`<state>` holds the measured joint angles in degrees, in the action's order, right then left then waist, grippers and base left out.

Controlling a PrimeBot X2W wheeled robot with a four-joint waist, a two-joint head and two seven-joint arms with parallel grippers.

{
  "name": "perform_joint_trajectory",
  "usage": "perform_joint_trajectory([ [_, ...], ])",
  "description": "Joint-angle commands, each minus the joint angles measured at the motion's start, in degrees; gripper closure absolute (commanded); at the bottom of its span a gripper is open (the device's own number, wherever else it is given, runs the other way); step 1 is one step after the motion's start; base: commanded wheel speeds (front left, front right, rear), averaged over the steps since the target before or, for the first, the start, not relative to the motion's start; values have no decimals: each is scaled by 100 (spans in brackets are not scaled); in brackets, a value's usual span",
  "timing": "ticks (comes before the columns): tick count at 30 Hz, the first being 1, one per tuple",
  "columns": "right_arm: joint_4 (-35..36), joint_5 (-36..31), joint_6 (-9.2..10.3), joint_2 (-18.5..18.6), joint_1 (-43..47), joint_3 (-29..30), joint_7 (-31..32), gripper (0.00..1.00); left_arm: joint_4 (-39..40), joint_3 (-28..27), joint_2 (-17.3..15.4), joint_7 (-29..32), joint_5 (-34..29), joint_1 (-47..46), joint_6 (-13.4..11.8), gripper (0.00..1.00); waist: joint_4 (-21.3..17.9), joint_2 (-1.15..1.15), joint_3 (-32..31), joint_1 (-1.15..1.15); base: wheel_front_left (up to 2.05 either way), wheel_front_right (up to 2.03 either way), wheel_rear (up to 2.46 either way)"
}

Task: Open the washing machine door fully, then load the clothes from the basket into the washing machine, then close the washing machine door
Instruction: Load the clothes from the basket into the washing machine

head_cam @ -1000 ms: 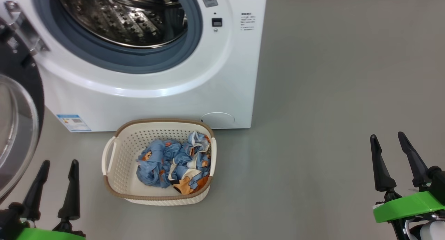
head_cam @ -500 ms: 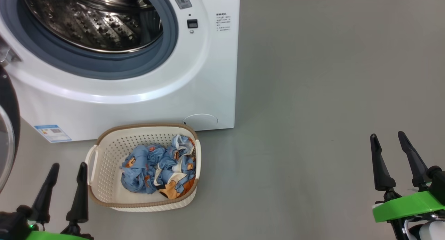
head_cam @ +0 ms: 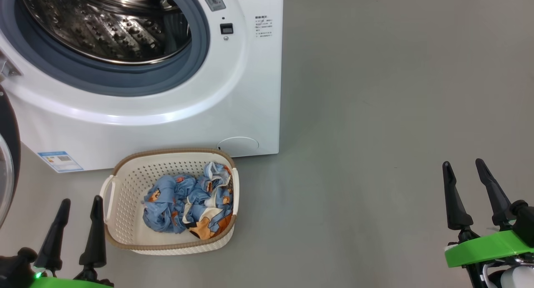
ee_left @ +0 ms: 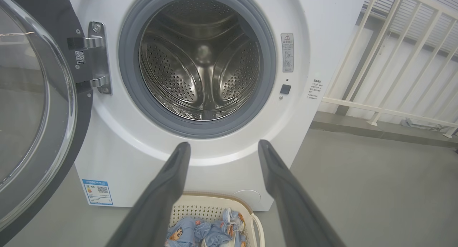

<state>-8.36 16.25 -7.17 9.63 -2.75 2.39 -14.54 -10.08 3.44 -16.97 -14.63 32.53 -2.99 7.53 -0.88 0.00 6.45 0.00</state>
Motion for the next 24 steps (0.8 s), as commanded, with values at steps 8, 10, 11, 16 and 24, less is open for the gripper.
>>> perform_joint_trajectory([
  [8,143,-17,-32,88,-11,-112,-46,0,63,-100,-191,-37,128,-56,-4,0,25,0,2,0,1,-4,3],
  [10,142,-17,-32,90,-20,-123,-46,0,69,-75,-204,-37,159,-54,-4,0,27,0,0,0,17,-64,47],
  [11,143,-17,-32,92,-24,-127,-46,0,74,-71,-210,-37,171,-55,-4,0,29,0,1,0,26,-96,70],
  [16,148,-16,-32,95,-27,-125,-46,0,88,-46,-234,-37,200,-62,-4,0,40,0,10,0,50,-149,100],
  [24,162,-28,-32,72,-60,-127,-46,0,90,-57,-280,-37,232,-110,-4,0,38,0,57,0,84,-196,112],
])
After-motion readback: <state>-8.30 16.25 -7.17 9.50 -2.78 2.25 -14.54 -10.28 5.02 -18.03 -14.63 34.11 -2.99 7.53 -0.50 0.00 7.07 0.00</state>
